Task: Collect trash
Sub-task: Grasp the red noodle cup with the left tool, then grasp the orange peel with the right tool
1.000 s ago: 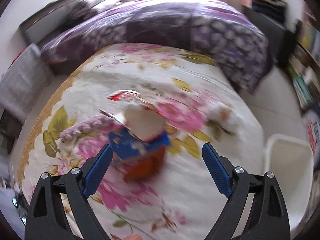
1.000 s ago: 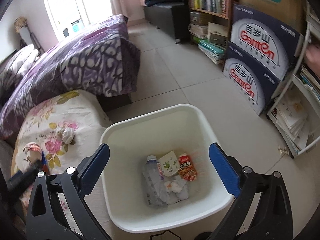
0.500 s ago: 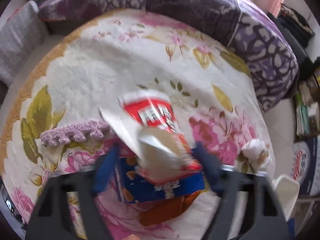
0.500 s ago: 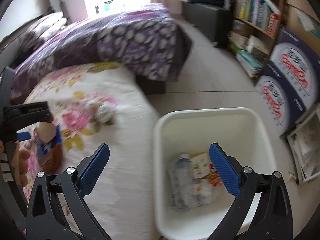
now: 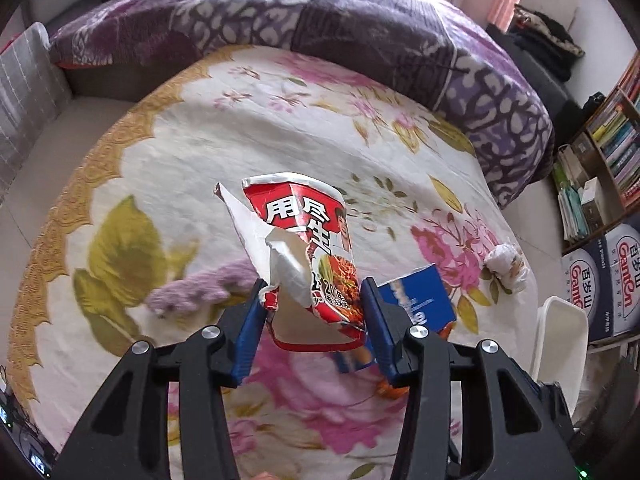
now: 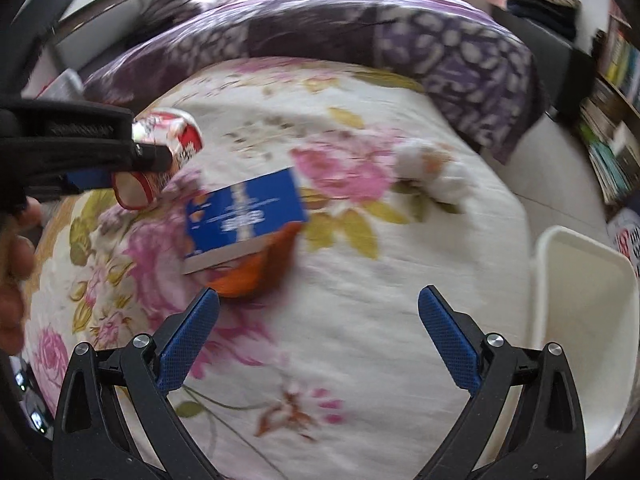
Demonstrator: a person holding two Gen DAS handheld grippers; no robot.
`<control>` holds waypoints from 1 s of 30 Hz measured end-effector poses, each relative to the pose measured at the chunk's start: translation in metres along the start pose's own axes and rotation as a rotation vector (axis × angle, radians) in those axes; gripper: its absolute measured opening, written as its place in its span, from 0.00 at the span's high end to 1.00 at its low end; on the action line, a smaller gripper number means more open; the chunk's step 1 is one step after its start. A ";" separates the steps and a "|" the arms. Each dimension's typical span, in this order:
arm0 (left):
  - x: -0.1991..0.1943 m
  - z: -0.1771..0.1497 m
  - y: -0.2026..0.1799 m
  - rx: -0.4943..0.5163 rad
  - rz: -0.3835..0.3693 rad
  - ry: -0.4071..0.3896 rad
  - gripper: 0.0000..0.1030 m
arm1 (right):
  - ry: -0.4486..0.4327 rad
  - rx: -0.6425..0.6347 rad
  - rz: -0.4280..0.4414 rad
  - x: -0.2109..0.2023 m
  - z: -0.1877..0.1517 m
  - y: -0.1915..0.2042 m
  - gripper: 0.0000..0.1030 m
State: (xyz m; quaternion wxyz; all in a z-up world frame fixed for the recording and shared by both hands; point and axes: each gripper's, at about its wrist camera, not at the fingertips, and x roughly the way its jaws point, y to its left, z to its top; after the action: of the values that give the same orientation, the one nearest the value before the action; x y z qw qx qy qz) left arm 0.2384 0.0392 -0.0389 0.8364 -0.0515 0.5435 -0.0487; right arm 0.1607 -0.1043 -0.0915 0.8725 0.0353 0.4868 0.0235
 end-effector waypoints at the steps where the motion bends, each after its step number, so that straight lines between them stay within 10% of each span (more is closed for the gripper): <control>1: -0.003 0.000 0.005 -0.004 -0.004 -0.002 0.54 | -0.001 -0.005 0.004 0.002 -0.001 0.004 0.08; 6: -0.012 -0.001 0.019 -0.012 -0.010 -0.011 0.54 | 0.005 -0.007 0.018 0.018 0.001 0.023 0.14; 13: -0.015 -0.001 0.028 -0.013 0.000 -0.017 0.54 | 0.058 0.033 0.088 0.026 0.004 0.024 0.82; 15: -0.018 0.000 0.030 -0.020 0.012 -0.033 0.54 | 0.060 0.060 0.112 0.023 0.005 0.020 0.88; 30: -0.042 -0.001 0.021 -0.020 0.040 -0.128 0.54 | -0.111 0.108 0.146 -0.039 0.021 0.009 0.89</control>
State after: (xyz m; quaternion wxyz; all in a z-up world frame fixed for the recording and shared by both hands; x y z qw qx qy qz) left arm 0.2208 0.0659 -0.0039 0.8697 -0.0522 0.4903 -0.0232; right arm 0.1583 -0.0989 -0.0471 0.8910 0.1188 0.4342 0.0590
